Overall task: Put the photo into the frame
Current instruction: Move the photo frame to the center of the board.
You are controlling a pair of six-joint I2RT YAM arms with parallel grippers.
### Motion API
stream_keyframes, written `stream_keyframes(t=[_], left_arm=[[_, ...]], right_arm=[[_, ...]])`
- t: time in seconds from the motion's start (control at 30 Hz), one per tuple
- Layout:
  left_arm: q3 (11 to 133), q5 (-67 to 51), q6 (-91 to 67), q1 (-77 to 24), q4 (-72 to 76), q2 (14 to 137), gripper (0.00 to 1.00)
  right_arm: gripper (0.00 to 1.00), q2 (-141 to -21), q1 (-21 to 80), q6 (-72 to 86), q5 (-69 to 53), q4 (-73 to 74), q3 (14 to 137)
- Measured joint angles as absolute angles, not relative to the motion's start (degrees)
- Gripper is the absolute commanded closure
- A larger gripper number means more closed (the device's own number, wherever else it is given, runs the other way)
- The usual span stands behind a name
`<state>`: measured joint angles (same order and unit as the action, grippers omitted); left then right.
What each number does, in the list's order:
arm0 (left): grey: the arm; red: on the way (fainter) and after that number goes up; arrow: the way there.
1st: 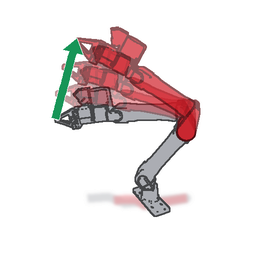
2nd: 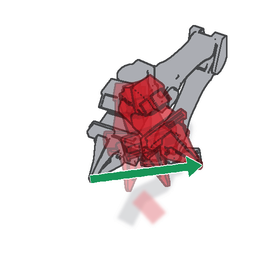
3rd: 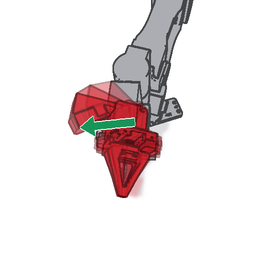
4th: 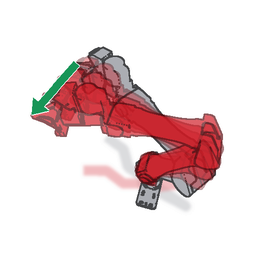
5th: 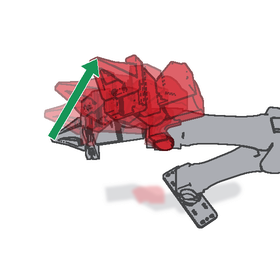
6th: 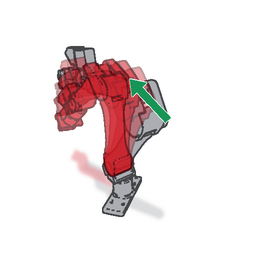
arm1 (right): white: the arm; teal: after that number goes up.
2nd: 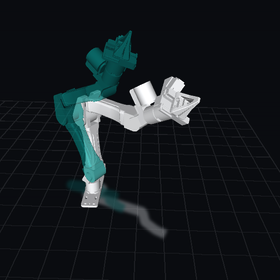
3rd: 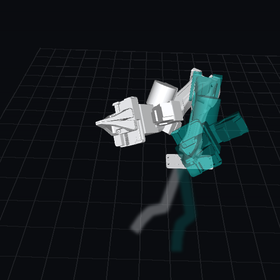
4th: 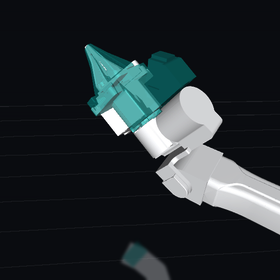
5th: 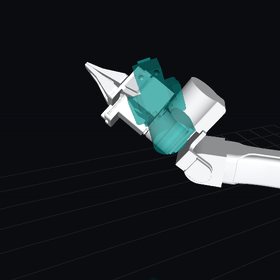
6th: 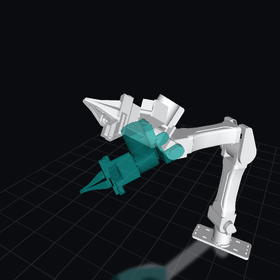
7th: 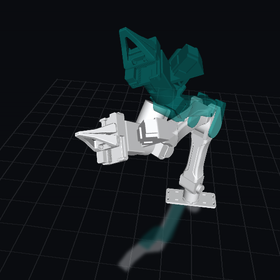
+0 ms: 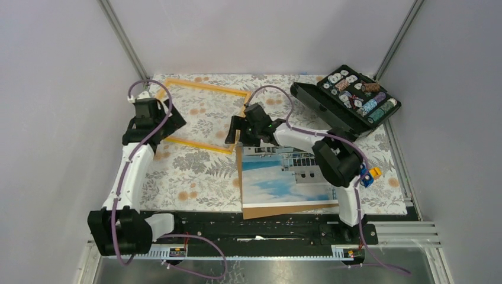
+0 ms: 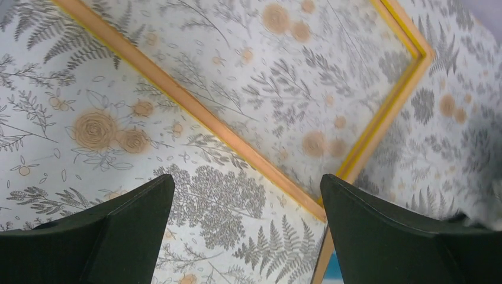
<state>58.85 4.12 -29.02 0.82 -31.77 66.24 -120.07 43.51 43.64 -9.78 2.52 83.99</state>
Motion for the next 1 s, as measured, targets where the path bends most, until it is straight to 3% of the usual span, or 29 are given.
stream_keyframes(t=[0.37,0.7,1.0], left_arm=[[52.8,2.1,-35.7,13.0,-16.7,73.7,0.01],[55.5,1.0,-38.2,20.9,-1.5,96.8,0.01],[58.1,-1.4,-37.8,24.7,3.0,101.0,0.01]], right_arm=[[0.02,-96.2,43.5,31.4,-14.3,-4.0,62.4],[0.03,-95.4,41.6,29.9,-17.5,-8.5,56.3],[0.05,-96.2,36.7,32.5,-21.5,-12.1,55.1]])
